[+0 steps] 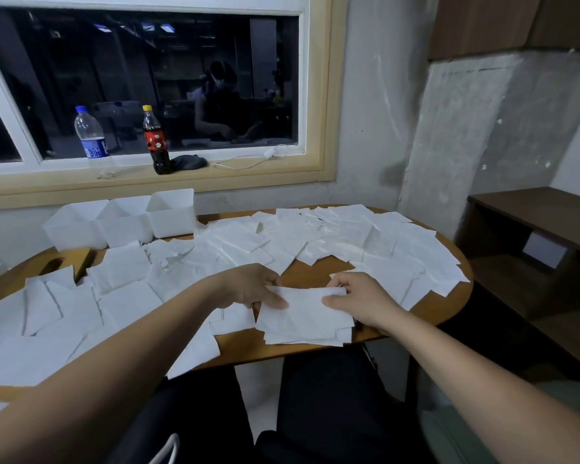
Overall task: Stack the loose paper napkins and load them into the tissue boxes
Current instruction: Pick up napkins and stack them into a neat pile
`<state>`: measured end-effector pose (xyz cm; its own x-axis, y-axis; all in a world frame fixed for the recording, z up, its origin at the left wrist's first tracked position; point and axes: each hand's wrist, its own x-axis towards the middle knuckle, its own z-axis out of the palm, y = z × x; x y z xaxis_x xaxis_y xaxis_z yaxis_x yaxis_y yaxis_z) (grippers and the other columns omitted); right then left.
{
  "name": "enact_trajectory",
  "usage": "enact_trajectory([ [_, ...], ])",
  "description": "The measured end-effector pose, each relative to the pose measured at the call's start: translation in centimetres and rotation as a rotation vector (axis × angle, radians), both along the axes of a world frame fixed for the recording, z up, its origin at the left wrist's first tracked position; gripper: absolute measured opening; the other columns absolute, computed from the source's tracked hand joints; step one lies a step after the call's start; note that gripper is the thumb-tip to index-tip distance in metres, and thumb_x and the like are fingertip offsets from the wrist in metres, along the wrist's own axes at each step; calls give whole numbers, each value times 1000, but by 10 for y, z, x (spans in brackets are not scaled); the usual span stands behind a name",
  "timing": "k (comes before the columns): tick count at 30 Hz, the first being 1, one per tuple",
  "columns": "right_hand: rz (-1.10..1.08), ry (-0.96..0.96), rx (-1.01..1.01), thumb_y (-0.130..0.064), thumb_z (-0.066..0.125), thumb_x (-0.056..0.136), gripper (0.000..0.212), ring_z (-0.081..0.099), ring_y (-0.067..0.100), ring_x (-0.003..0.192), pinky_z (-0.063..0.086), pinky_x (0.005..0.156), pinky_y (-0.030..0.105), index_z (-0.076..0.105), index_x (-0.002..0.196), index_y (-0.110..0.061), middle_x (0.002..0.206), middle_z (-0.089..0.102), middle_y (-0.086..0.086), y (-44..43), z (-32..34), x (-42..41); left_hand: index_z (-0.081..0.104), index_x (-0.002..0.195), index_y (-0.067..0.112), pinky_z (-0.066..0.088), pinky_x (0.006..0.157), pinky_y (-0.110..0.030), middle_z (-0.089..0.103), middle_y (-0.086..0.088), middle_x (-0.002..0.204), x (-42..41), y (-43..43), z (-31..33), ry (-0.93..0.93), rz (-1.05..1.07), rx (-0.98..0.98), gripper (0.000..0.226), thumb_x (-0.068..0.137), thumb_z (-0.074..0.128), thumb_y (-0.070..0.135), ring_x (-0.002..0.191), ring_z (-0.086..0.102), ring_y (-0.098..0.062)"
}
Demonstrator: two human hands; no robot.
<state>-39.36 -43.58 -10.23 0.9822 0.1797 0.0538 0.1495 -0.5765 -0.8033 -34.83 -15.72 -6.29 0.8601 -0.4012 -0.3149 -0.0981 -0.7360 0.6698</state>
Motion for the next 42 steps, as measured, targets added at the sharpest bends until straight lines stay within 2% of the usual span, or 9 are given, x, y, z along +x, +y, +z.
enact_trajectory([
  [4,-12,-52,-127,-25,80,90,9,69,11,90,54,79,31,72,87,-26,100,74,-13,8,-6,-2,66,112,29,59,103,-45,68,13,103,-2,0,-3,17,28,73,34,88,89,36,84,66,-11],
  [7,-17,-111,-165,-23,81,87,12,66,11,91,52,78,31,70,87,-28,100,71,-13,11,-9,-3,67,101,29,57,72,-25,71,12,100,-4,-1,-3,-54,30,114,28,86,91,32,85,73,-12],
  [10,-11,-167,-229,-29,83,85,14,60,4,98,52,87,30,71,89,-33,101,66,-14,11,-8,-1,70,97,26,48,64,-20,74,6,97,-3,1,-2,-112,43,129,27,84,93,32,85,75,-15],
  [16,87,-71,-127,-51,83,87,44,59,-5,117,47,95,18,67,126,-39,127,65,-26,7,10,3,75,102,22,55,70,-22,76,-3,108,-2,4,24,-108,28,-28,18,90,87,28,96,72,-24],
  [21,137,41,198,-28,83,94,21,74,8,106,57,89,24,78,114,-23,114,79,-8,1,29,1,78,118,16,63,101,-46,78,-5,122,-1,1,40,-76,47,-225,32,90,87,27,113,74,-31],
  [25,72,22,299,-20,82,95,13,76,21,106,60,95,39,79,104,-12,107,81,1,-8,35,2,77,120,17,62,103,-45,78,-5,121,-1,-7,31,-28,113,-235,40,86,91,32,112,76,-30],
  [31,25,22,-3,-35,84,90,15,69,21,118,51,90,33,77,89,-22,126,75,3,-12,17,1,75,111,16,56,75,-23,75,1,99,-9,-19,6,46,91,-63,34,87,90,34,88,70,-15],
  [39,6,-142,-243,-23,82,87,11,66,5,100,55,90,36,72,84,-27,97,71,-12,2,0,-7,72,115,18,60,88,-34,72,0,110,-13,-23,-11,-182,42,220,50,79,95,43,99,70,-22],
  [42,30,-220,-289,-24,81,87,17,65,12,113,54,94,38,69,80,-33,96,63,-10,3,0,-8,72,123,25,61,97,-37,68,4,120,-14,-25,-8,-265,-26,223,49,81,94,39,109,64,-20],
])
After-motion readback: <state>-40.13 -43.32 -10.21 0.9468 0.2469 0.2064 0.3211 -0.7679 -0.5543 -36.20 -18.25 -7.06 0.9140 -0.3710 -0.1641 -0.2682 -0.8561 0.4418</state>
